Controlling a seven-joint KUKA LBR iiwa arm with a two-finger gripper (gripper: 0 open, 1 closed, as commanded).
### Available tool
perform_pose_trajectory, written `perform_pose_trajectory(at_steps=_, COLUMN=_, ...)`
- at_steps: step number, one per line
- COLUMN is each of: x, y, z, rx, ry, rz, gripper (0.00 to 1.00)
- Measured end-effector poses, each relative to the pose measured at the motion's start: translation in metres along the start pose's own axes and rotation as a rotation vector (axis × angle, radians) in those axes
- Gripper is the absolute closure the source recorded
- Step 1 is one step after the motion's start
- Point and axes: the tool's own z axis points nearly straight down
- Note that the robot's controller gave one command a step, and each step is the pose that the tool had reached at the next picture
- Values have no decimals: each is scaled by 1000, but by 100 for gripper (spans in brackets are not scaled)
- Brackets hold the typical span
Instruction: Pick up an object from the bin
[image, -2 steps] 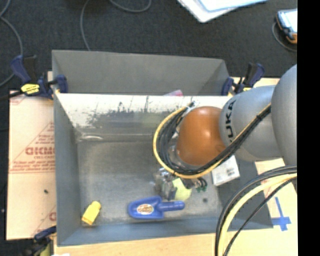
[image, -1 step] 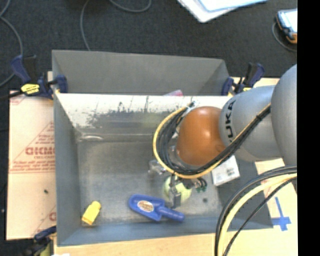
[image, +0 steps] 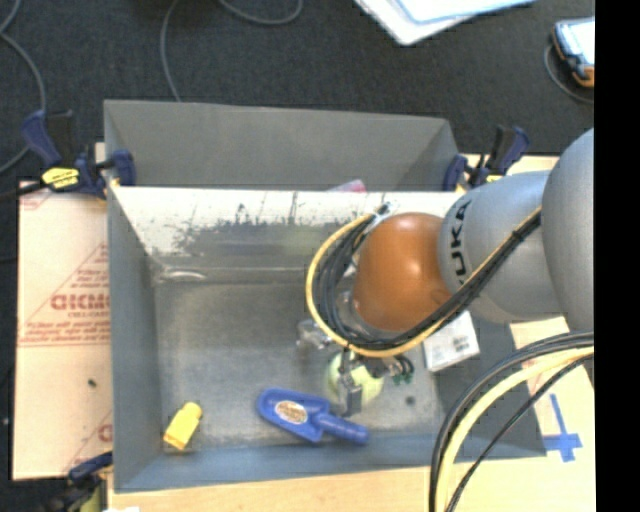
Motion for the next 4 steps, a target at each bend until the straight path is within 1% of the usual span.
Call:
perform_pose_trajectory(at_steps=1, x=23, y=-54, z=-2, rx=0, ry=4, rz=199, gripper=0)
perform_pose_trajectory(at_steps=2, x=4, y=-56, z=0, rx=1, ry=-5, rz=-108, gripper=100)
perform_pose_trajectory(at_steps=3, x=4, y=-56, z=0, rx=1, ry=-5, rz=-107, gripper=100)
perform_pose_trajectory(at_steps=4, x=4, y=-50, z=-88, rx=0, ry=-1, rz=-79, gripper=100)
